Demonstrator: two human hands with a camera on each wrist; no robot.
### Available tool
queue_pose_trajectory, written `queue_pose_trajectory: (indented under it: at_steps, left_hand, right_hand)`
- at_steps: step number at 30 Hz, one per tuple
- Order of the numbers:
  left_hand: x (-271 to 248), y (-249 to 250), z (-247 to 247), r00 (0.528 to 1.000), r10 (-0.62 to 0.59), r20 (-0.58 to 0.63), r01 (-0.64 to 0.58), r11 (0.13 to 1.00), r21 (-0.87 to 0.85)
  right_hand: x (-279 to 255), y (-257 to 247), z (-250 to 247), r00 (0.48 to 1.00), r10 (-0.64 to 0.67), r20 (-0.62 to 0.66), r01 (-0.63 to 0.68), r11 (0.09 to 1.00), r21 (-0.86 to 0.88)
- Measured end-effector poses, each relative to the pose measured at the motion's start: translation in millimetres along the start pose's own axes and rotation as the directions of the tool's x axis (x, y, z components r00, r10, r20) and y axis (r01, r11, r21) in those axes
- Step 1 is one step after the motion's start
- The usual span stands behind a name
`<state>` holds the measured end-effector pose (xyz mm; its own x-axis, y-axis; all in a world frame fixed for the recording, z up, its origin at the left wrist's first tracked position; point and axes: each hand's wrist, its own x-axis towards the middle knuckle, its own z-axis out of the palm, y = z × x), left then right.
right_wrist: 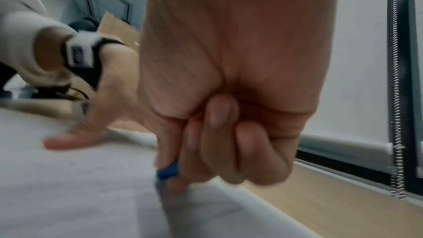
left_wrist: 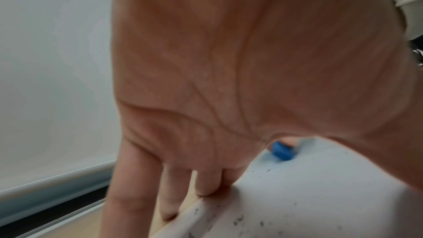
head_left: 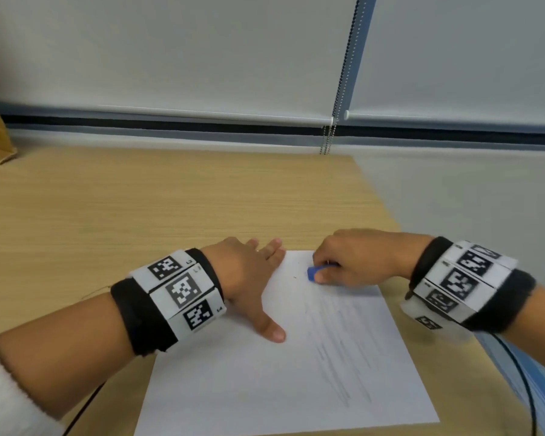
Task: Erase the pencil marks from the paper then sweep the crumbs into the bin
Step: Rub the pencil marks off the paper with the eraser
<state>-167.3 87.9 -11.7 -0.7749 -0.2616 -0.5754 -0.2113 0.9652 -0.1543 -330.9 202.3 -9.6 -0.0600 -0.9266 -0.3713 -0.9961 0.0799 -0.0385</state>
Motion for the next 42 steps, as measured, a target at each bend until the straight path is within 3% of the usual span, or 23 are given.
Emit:
queue_pose_trajectory:
  at_steps: [2, 7, 11, 12, 15, 17, 21, 22, 27, 29, 33, 39, 42]
  left_hand:
    - [-0.8, 1.0, 0.3, 1.000, 0.000, -0.004, 0.000, 1.000, -0.001]
    - [-0.1, -0.2, 0.5, 1.000, -0.002, 0.000, 0.002, 1.000, -0.007]
    - [0.2, 0.9, 0.9, 1.000, -0.006, -0.002, 0.006, 1.000, -0.001]
    - [0.3, 1.3, 0.8, 1.000, -0.009, 0.001, 0.009, 1.000, -0.002]
    - [1.2, 1.5, 0.3, 1.000, -0.010, 0.004, 0.010, 1.000, 0.001]
    - [1.7, 0.4, 1.3, 1.000, -0.009, -0.005, 0.009, 1.000, -0.002]
    - [1.5, 1.2, 1.8, 1.000, -0.007, -0.009, 0.007, 1.000, 0.004]
    - [1.6, 1.4, 1.3, 1.000, -0.008, -0.003, 0.008, 1.000, 0.004]
    - [1.3, 1.0, 0.5, 1.000, -0.014, 0.019, 0.014, 1.000, 0.003]
    - [0.6, 0.4, 0.8, 1.000, -0.012, 0.008, 0.012, 1.000, 0.005]
    - [1.2, 1.5, 0.7, 1.000, -0.014, 0.007, 0.014, 1.000, 0.003]
    - [-0.3, 2.0, 1.2, 1.000, -0.016, 0.002, 0.016, 1.000, 0.009]
    - [-0.2, 1.4, 0.4, 1.000, -0.019, 0.004, 0.019, 1.000, 0.008]
  right_hand:
    - [-6.0, -5.8, 0.9, 0.997, -0.030, 0.076, 0.030, 1.000, 0.002]
    - [7.3, -6.5, -7.4, 0.995, 0.084, -0.053, -0.085, 0.996, -0.027]
    - [-8.1, -22.4, -3.9, 0.988, -0.020, 0.154, 0.017, 1.000, 0.020]
    - [-8.6, -25.3, -4.3, 0.988, -0.024, 0.155, 0.021, 1.000, 0.018]
    - [1.3, -24.2, -7.3, 0.999, 0.049, -0.021, -0.050, 0.998, -0.039]
    - [1.1, -24.7, -6.0, 0.996, 0.065, -0.057, -0.067, 0.997, -0.036]
    - [-21.5, -39.3, -3.1, 0.979, -0.015, 0.204, 0.010, 1.000, 0.029]
    - [-21.4, -40.7, -4.2, 0.979, -0.013, 0.203, 0.006, 0.999, 0.035]
    - [4.1, -27.9, -6.9, 0.989, 0.089, -0.116, -0.098, 0.992, -0.075]
    - [-4.3, -31.1, -3.1, 0.996, 0.048, -0.070, -0.054, 0.995, -0.078]
    - [-35.5, -47.7, 2.0, 0.984, -0.016, 0.176, 0.023, 0.999, -0.039]
    - [7.0, -31.5, -4.6, 0.984, 0.090, -0.153, -0.107, 0.989, -0.104]
    - [1.4, -30.9, -3.1, 0.994, 0.054, -0.095, -0.062, 0.994, -0.091]
